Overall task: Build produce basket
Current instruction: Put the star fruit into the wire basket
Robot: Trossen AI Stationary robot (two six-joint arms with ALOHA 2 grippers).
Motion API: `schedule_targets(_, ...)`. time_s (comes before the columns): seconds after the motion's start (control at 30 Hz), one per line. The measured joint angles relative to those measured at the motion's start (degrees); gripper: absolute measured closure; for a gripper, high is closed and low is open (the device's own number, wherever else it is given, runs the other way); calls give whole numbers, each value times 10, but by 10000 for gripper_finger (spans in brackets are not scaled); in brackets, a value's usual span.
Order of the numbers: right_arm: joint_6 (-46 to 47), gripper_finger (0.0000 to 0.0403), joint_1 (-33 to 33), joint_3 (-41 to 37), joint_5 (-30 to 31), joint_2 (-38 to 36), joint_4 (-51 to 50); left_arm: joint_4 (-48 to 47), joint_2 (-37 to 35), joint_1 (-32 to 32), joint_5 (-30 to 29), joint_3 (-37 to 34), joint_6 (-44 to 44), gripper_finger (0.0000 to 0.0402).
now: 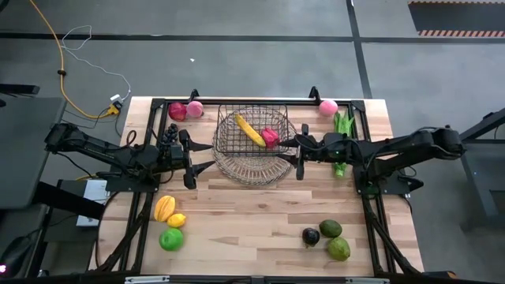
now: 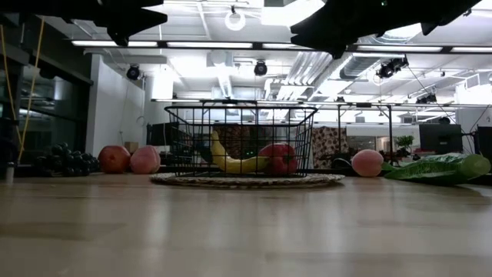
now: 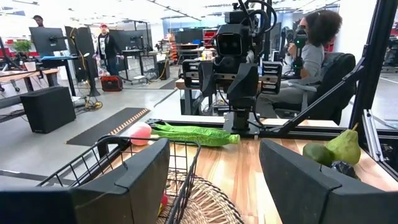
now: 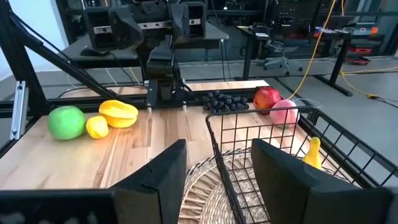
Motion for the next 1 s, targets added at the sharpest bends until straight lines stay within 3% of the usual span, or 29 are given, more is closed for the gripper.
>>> schedule_targets(0.2, 4, 231, 0, 0, 0, 0, 0, 0, 0, 0, 0, 0, -5, 165)
schedule_targets(0.47, 4, 231, 0, 0, 0, 0, 0, -50, 0, -6, 0, 26, -101, 165)
schedule_targets(0.57, 4, 231, 0, 0, 0, 0, -2, -167, 2, -22, -4, 66, -172, 165)
schedule_targets(0.7, 4, 231, 0, 0, 0, 0, -2, -385, 18, -56, -17, 126, -341, 165)
schedule_targets(0.83, 4, 231, 0, 0, 0, 0, -2, -571, 49, -108, 26, 170, -539, 165)
schedule_targets(1.0, 4, 231, 0, 0, 0, 1, -2, -700, 84, -192, 75, 191, -729, 166)
